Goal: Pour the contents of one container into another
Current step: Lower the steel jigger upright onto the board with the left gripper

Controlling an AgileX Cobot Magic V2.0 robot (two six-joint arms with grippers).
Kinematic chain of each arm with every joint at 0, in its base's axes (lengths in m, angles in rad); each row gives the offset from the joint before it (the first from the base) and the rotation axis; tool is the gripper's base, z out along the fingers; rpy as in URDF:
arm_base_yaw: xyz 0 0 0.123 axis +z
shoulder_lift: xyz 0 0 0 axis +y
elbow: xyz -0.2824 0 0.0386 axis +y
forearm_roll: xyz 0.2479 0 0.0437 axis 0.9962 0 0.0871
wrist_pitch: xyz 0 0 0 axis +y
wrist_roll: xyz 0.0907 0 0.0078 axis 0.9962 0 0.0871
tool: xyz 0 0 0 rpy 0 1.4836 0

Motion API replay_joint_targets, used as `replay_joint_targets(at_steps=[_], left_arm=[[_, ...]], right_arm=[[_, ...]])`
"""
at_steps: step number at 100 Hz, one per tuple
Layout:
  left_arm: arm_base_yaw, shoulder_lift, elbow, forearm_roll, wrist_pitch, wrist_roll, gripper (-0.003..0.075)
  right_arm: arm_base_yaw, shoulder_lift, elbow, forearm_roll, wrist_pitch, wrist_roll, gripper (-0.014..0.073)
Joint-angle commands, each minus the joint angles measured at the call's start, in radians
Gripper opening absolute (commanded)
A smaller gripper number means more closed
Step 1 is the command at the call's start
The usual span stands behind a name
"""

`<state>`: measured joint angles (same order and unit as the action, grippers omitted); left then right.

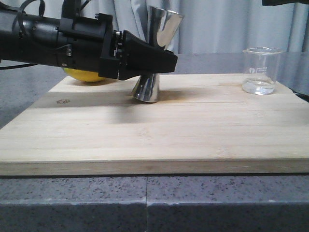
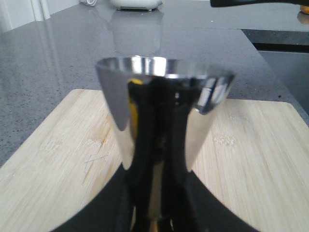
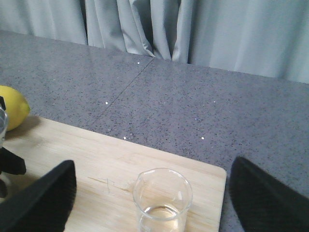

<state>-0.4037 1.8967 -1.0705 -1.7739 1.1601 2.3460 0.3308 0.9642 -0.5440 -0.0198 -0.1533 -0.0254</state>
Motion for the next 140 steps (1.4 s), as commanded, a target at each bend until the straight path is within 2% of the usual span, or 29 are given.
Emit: replay_joint_targets(at_steps=[1,86,108,140], left_arm=[[-0.008,-0.038,-0.026,-0.077,0.109,-0.003,0.0055],[-0.008,-0.038,-0.026,-0.077,0.109,-0.003,0.0057],[-0.008,-0.038,-0.026,-0.077,0.109,-0.003,0.0126],[-0.008,-0.038,-0.026,-0.077,0.109,-0.003,0.013]], right_arm=[[-0.006,-0.018,-0.038,-0.008,-0.07,0.0,0.0586],[-0.006,-0.018,-0.038,-0.017,-0.07,0.0,0.0586],[-0.006,-0.018,-0.038,-0.017,-0.07,0.0,0.0586],[-0.006,-0.018,-0.038,-0.019,-0.068,0.0,0.0586]])
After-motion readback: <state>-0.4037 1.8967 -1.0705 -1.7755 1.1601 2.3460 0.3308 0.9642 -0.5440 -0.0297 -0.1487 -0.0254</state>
